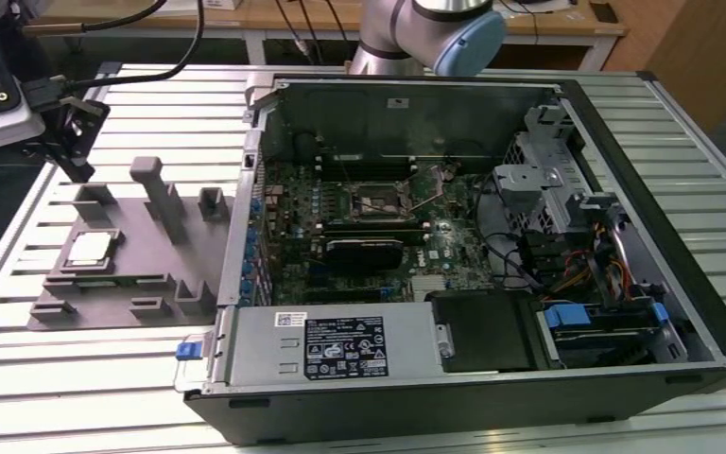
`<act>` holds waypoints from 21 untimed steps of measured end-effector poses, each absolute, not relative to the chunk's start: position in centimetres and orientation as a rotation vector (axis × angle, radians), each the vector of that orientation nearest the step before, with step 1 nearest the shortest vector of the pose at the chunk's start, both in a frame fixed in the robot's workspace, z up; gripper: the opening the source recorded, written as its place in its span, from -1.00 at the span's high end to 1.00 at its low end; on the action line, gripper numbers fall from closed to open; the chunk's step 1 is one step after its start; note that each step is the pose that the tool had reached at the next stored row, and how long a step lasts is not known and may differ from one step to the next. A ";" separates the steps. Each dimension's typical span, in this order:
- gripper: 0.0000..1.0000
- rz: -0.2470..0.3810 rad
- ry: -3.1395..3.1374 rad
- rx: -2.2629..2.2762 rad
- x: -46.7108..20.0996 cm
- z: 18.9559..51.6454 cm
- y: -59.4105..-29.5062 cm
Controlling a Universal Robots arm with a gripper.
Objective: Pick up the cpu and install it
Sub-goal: 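Pick up the cpu and move it towards the insertion slot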
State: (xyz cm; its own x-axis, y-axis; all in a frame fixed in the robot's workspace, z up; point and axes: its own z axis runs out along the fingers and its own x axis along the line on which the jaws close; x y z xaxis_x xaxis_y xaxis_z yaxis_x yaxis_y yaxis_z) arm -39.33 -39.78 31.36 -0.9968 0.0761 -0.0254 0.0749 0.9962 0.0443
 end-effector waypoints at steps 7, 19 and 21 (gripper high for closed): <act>0.79 0.068 3.111 0.118 -39.4 31.2 -39.8; 0.79 0.067 3.111 0.118 -40.1 30.7 -39.8; 0.79 0.067 3.111 0.118 -40.2 30.5 -39.8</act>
State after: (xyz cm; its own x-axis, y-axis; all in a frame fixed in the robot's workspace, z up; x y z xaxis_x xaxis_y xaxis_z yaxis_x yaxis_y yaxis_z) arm -40.22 -39.77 30.52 -0.9968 0.0763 -0.0258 0.0751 0.9962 0.0439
